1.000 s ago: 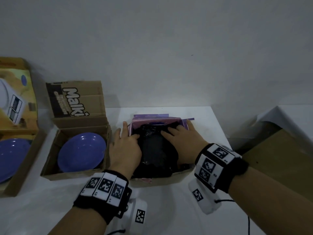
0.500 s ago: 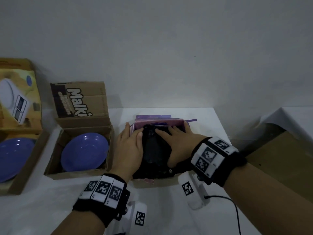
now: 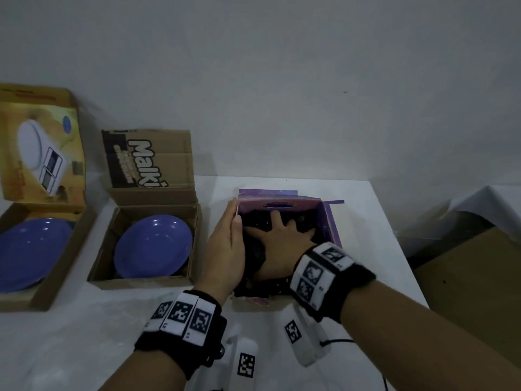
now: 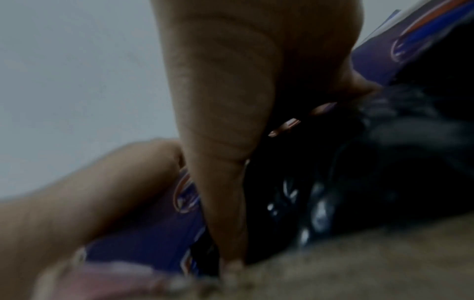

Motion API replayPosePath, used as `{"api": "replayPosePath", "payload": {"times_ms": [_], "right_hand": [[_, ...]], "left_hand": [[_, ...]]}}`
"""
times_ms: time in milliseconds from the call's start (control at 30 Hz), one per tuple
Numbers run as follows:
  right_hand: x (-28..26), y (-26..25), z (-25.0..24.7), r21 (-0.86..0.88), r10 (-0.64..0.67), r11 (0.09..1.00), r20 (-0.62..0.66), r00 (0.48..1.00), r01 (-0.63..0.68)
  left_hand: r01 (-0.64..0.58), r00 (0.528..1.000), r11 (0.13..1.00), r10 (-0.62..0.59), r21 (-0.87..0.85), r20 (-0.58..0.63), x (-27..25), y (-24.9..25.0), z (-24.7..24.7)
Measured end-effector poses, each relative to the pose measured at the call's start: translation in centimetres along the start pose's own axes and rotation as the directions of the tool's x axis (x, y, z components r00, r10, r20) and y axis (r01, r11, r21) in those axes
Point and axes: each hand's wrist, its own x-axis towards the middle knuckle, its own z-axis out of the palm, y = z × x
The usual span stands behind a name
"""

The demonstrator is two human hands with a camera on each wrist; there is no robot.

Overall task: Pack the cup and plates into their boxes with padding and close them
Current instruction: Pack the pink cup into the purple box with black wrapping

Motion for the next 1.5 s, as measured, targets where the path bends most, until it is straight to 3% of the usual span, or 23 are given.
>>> {"api": "replayPosePath", "payload": {"times_ms": [133,233,333,400,433,500,567,633,733,833,1033,1233,1433,1500], "right_hand": [[0.6,-2.1,0.1,-0.095,0.074,0.992,-0.039,0.996,-0.078],[0.8,-2.0,-0.1,-0.063,0.07,0.996,-0.007,0.997,-0.071],[-0.4,0.7,-2.1,0.208,-0.071,0.977,0.086,0.994,0.052],[-1.9,3.3,-4.1,0.418,-0.189,0.894,0.021,0.982,0.163],[-2.7,4.7,-4.9,0.462,-0.182,0.866,-0.06,0.981,0.189],[-3.8,7.5,-5.5,0.456,-0.018,0.88,-0.245,0.969,0.132],[-4.4,9.7,-4.4,0.455,0.205,0.89,-0.336,0.919,-0.032],[-4.5,11.1,-2.4,0.575,0.318,0.807,-0.232,0.919,-0.134],[-4.3,12.1,-0.1,0.865,0.368,0.481,-0.053,0.928,-0.142],[-3.6,12.8,0.8,0.911,0.396,0.394,-0.048,0.917,-0.122],[-3.1,13.0,1.1,0.93,0.391,0.345,-0.024,0.92,-0.123],[-3.2,12.7,1.3,0.936,0.389,0.33,-0.019,0.921,-0.12],[-3.1,12.8,1.4,0.934,0.397,0.335,-0.021,0.918,-0.124],[-3.2,12.7,1.4,0.932,0.397,0.343,-0.028,0.917,-0.12]], "left_hand": [[0.001,1.0,1.0,-0.001,0.001,-0.015,0.1,-0.1,0.0],[-0.041,0.999,0.998,0.042,0.045,-0.016,0.1,0.0,-0.2],[-0.102,0.995,0.987,0.101,0.122,0.016,0.1,0.1,-0.3],[-0.123,0.992,0.93,0.12,0.345,0.031,0.2,-0.2,-0.4],[-0.142,0.989,0.858,0.145,0.494,0.032,0.2,-0.1,-0.4],[-0.267,0.953,0.713,0.293,0.648,0.07,0.1,0.8,0.0],[-0.356,0.926,0.665,0.345,0.657,0.152,-0.3,2.6,1.3],[-0.334,0.941,0.672,0.193,0.661,0.279,-0.8,4.2,3.4],[-0.214,0.906,0.643,-0.15,0.735,0.396,-1.1,5.1,6.5],[-0.158,0.869,0.636,-0.273,0.755,0.413,-0.3,4.8,7.0],[-0.174,0.892,0.549,-0.265,0.818,0.367,-0.8,4.3,8.0],[-0.177,0.846,0.588,-0.319,0.789,0.427,-0.3,4.2,7.3],[-0.232,0.897,0.492,-0.225,0.839,0.38,-1.1,3.9,8.3],[-0.303,0.906,0.462,-0.132,0.833,0.403,-1.3,4.0,8.3]]}}
